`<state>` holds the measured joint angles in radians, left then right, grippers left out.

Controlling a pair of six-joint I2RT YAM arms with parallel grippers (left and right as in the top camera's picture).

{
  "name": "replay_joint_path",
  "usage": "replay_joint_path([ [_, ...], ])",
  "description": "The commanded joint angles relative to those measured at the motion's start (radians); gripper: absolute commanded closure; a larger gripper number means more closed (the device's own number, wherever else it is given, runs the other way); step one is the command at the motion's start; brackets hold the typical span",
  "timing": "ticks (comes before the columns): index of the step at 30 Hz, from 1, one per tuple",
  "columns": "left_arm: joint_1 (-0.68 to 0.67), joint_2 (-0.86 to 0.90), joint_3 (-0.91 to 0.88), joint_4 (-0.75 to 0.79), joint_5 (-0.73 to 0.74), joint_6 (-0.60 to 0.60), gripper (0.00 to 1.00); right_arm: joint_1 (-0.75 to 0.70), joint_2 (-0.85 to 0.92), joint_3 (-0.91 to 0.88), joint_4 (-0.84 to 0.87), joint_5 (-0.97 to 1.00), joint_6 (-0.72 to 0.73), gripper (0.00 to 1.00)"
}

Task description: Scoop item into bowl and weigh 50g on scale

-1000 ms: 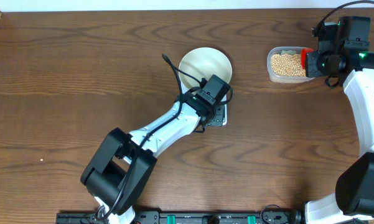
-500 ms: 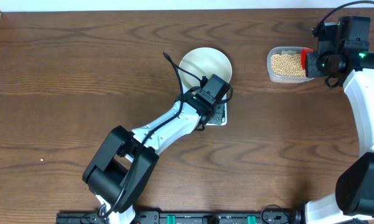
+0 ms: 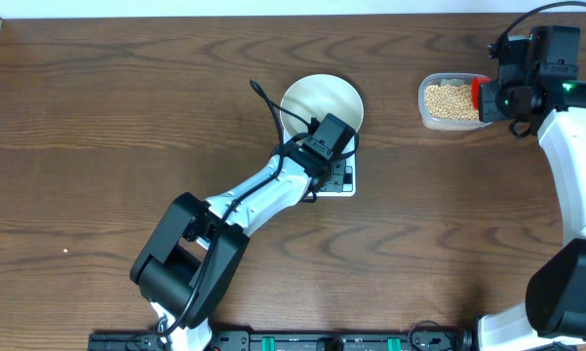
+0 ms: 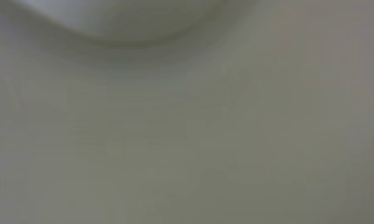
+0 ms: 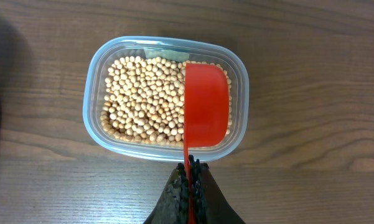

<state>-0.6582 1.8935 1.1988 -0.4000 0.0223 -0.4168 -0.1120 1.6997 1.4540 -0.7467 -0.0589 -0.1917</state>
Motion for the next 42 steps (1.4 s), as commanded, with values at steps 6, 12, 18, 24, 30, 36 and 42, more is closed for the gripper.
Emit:
replay_joint_path([
  [6,0.002,0.039,-0.015,0.018,-0.016,0.020,0.93,-0.005,0.004,0.018,-0.003,0.000,0.011,0.99],
  [12,0.002,0.048,-0.015,0.026,-0.016,0.020,0.92,-0.005,0.004,0.018,-0.004,0.000,0.011,0.99],
  [18,0.002,0.048,-0.015,0.021,-0.016,0.020,0.93,-0.005,0.004,0.018,-0.005,0.000,0.011,0.99],
  [24,0.002,0.048,-0.015,0.005,-0.016,0.020,0.92,-0.005,0.004,0.018,-0.005,0.000,0.011,0.99],
  [30,0.002,0.048,-0.017,-0.002,-0.016,0.019,0.93,-0.005,0.004,0.018,-0.004,0.000,0.011,0.99],
  [36,0.001,0.048,-0.017,-0.002,-0.016,0.019,0.92,-0.005,0.004,0.018,-0.005,0.000,0.011,0.99],
  [42,-0.001,0.055,-0.017,-0.002,-0.016,0.019,0.93,-0.005,0.004,0.018,-0.005,0.000,0.011,0.99],
])
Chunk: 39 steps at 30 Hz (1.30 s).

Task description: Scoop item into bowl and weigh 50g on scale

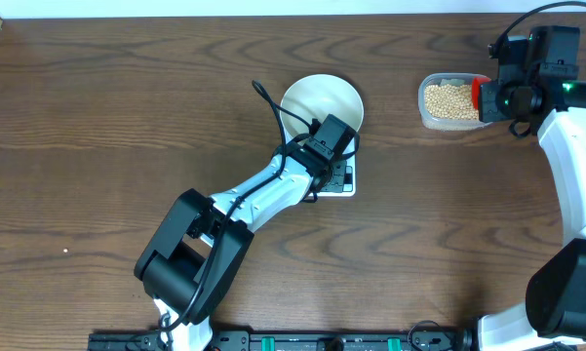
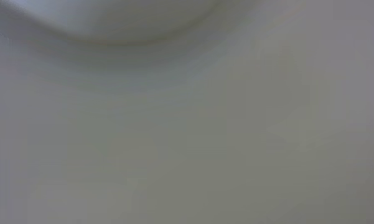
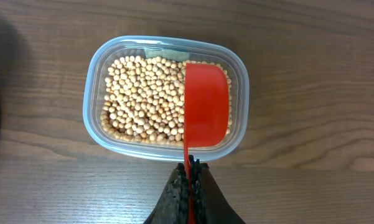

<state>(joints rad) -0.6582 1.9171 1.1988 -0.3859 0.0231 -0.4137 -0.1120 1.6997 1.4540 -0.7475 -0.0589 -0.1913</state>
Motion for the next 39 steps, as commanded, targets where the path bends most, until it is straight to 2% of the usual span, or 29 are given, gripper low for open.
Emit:
replay_joint_path([
  [1,-0.002,0.035,-0.017,-0.016,-0.016,0.016,0.93,-0.005,0.004,0.018,-0.004,0.000,0.010,0.99],
  [11,-0.017,0.096,-0.017,-0.028,-0.016,0.016,0.93,-0.006,0.004,0.018,-0.004,0.001,0.010,0.99],
  [32,-0.014,0.094,-0.016,-0.077,-0.042,0.008,0.93,-0.014,0.004,0.018,-0.007,0.001,0.003,0.99],
  [39,-0.014,-0.029,0.029,-0.126,-0.035,0.014,0.92,-0.014,0.004,0.018,-0.011,0.001,0.003,0.99],
])
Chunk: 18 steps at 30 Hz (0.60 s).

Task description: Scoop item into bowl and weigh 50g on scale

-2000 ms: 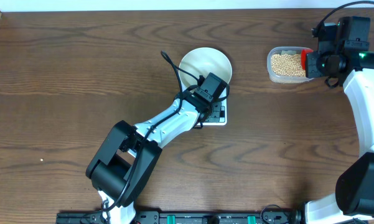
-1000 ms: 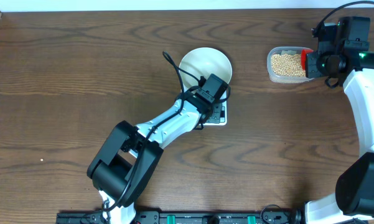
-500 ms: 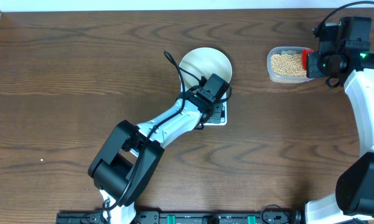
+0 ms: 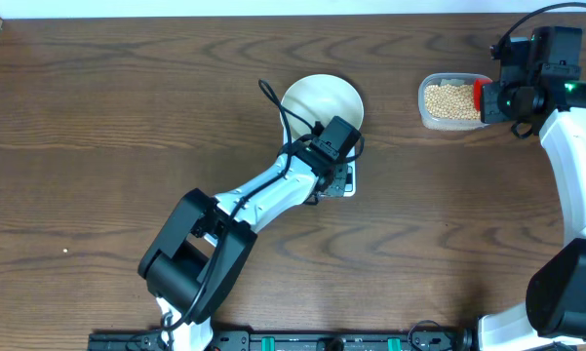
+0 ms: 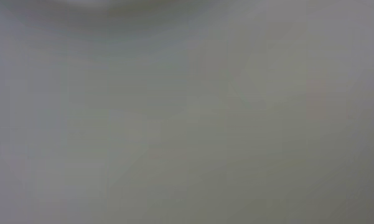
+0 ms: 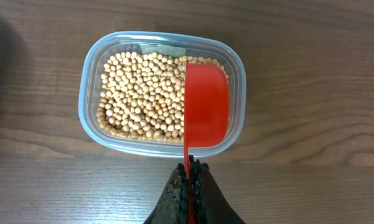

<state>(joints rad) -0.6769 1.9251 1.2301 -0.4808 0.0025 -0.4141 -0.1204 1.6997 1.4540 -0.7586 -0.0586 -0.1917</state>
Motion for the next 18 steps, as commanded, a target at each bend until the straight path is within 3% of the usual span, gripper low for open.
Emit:
replay_joint_path([
  [1,0.004,-0.073,0.000,-0.032,-0.014,0.018,0.92,-0.005,0.004,0.018,0.000,0.000,0.003,0.99],
  [13,0.005,-0.454,0.000,-0.092,-0.014,0.021,0.92,-0.005,0.004,0.018,0.000,0.000,0.003,0.99],
  [18,0.005,-0.495,0.000,-0.137,-0.014,0.118,0.92,-0.005,0.004,0.018,0.000,-0.005,0.003,0.99],
])
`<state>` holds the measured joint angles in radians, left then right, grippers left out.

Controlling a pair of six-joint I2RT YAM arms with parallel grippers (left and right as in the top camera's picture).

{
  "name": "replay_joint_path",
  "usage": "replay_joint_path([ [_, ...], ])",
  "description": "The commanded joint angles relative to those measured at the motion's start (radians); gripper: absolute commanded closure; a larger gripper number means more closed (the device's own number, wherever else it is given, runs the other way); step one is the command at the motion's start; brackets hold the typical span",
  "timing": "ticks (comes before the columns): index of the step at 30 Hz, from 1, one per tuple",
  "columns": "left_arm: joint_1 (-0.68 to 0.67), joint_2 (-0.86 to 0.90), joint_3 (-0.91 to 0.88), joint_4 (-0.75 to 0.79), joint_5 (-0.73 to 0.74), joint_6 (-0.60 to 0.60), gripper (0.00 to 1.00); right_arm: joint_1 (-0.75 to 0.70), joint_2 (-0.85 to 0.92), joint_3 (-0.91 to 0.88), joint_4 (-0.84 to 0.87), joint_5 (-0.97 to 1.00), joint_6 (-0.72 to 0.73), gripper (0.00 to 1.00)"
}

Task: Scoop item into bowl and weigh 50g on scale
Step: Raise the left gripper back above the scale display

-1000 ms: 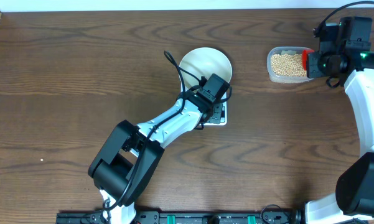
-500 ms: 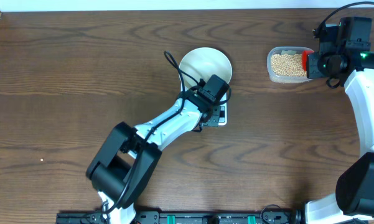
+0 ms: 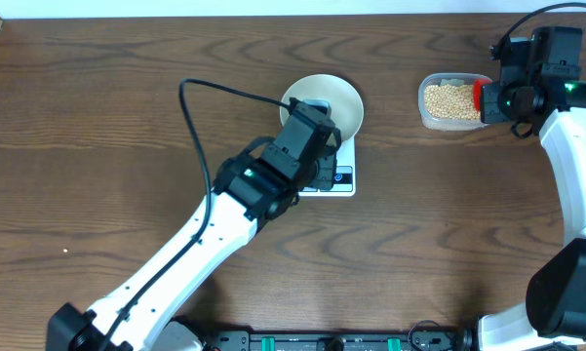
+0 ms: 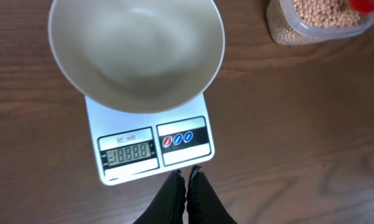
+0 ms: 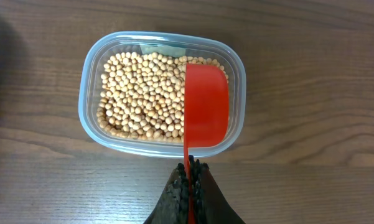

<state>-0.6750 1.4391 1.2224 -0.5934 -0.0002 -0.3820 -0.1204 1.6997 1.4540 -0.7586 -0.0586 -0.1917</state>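
An empty cream bowl (image 4: 137, 46) rests on the white scale (image 4: 149, 146), whose display (image 4: 128, 152) reads 8888. My left gripper (image 4: 187, 172) hangs shut and empty above the scale's front edge. In the overhead view the left arm covers most of the scale (image 3: 343, 178) beside the bowl (image 3: 336, 97). My right gripper (image 5: 190, 167) is shut on the handle of a red scoop (image 5: 206, 106), held over the right half of a clear tub of soybeans (image 5: 146, 96). The tub (image 3: 447, 100) sits at the far right.
Brown wooden table (image 3: 107, 117). A pale wall edge runs along the back. The right arm (image 3: 566, 146) stands along the table's right side. A black cable (image 3: 224, 90) loops from the left arm over the table left of the bowl.
My left gripper has risen from right against the scale to well above it, so the bowl and lit display show. The right gripper and scoop have not moved.
At the first two moments my left gripper was down on the scale's front, its camera seeing only blur, while the right held the scoop over the beans. Then the left shifted slightly and the tub sat a touch lower in view. Now the left is raised.
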Motion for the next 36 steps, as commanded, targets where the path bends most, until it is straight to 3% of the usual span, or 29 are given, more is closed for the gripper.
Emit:
replay_joint_path([
  [1,0.003,-0.008,0.008,-0.042,-0.011,0.124,0.93,-0.005,0.004,0.018,0.000,-0.005,0.004,0.99],
  [9,0.086,-0.002,0.004,-0.158,0.009,0.283,0.93,-0.005,0.004,0.018,0.003,-0.017,0.004,0.99],
  [13,0.164,0.000,0.002,-0.158,0.210,0.400,0.93,-0.005,0.004,0.018,0.008,-0.030,0.003,0.99],
  [19,0.238,0.019,-0.003,-0.168,0.327,0.439,0.92,-0.005,0.004,0.018,0.007,-0.030,0.004,0.99],
  [25,0.237,0.035,-0.010,-0.187,0.323,0.456,0.92,-0.005,0.004,0.018,0.007,-0.030,0.003,0.99],
  [28,0.236,0.046,-0.011,-0.187,0.300,0.451,0.87,-0.005,0.004,0.018,0.007,-0.030,0.003,0.99],
  [32,0.237,0.058,-0.011,-0.184,0.276,0.449,0.71,-0.005,0.004,0.018,0.007,-0.030,0.004,0.99],
  [36,0.237,0.058,-0.011,-0.175,0.275,0.448,0.69,-0.005,0.004,0.018,0.007,-0.030,0.003,0.99],
])
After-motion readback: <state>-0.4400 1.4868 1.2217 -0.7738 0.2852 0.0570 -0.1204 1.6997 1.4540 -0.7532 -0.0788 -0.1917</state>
